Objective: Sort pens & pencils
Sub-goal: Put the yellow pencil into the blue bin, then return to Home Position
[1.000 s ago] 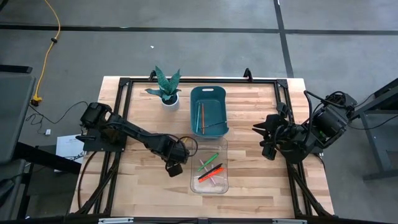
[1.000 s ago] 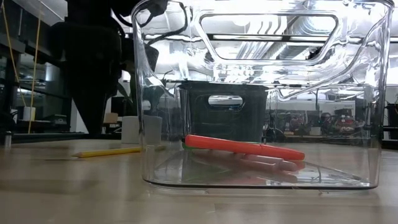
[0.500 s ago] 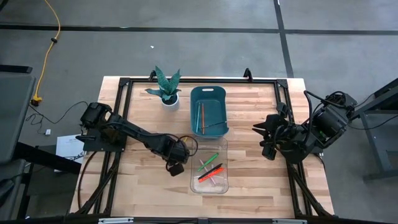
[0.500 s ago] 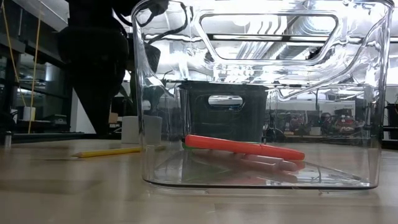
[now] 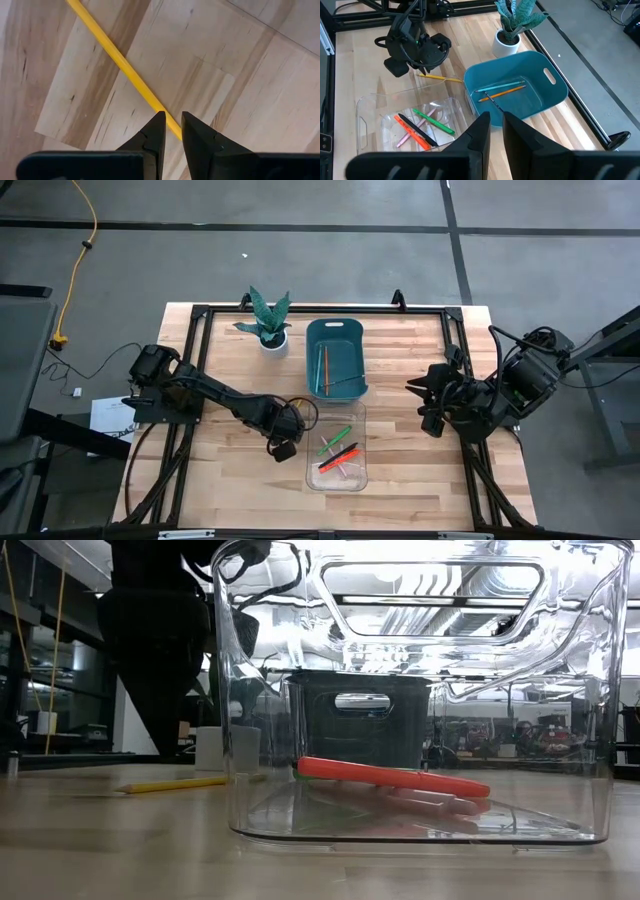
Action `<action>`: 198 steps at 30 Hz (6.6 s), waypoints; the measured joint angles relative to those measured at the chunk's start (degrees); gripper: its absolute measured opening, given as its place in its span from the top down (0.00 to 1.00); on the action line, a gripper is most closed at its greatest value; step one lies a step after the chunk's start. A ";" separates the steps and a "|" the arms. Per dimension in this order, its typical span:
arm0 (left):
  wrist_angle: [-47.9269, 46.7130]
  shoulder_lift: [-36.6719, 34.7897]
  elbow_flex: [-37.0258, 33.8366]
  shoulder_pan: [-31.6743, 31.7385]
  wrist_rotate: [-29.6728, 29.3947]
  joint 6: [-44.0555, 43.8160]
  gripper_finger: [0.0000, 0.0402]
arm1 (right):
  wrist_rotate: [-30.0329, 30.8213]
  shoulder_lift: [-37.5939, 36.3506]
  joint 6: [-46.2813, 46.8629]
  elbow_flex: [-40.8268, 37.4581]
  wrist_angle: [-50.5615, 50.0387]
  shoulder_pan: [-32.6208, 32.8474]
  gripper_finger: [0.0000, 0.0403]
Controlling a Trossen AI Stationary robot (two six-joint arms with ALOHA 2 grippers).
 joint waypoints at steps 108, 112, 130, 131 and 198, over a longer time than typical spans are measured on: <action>-14.04 -17.41 -7.28 -0.09 2.36 2.03 0.97 | -1.37 0.02 0.07 0.00 0.00 -0.01 0.90; -13.92 -22.22 -7.24 -0.04 1.18 0.53 0.97 | -1.35 0.02 0.17 0.00 0.00 0.00 0.90; -2.28 -30.12 -1.20 10.71 -6.05 4.34 0.97 | 1.31 0.02 -1.01 0.00 0.02 -0.01 0.90; -1.24 -30.14 -1.20 12.07 -5.71 4.97 0.97 | 1.30 0.01 -0.97 0.00 0.02 -0.01 0.90; 15.20 -4.85 10.69 33.39 14.67 3.40 0.74 | 0.78 0.01 0.44 -0.07 0.00 0.00 0.90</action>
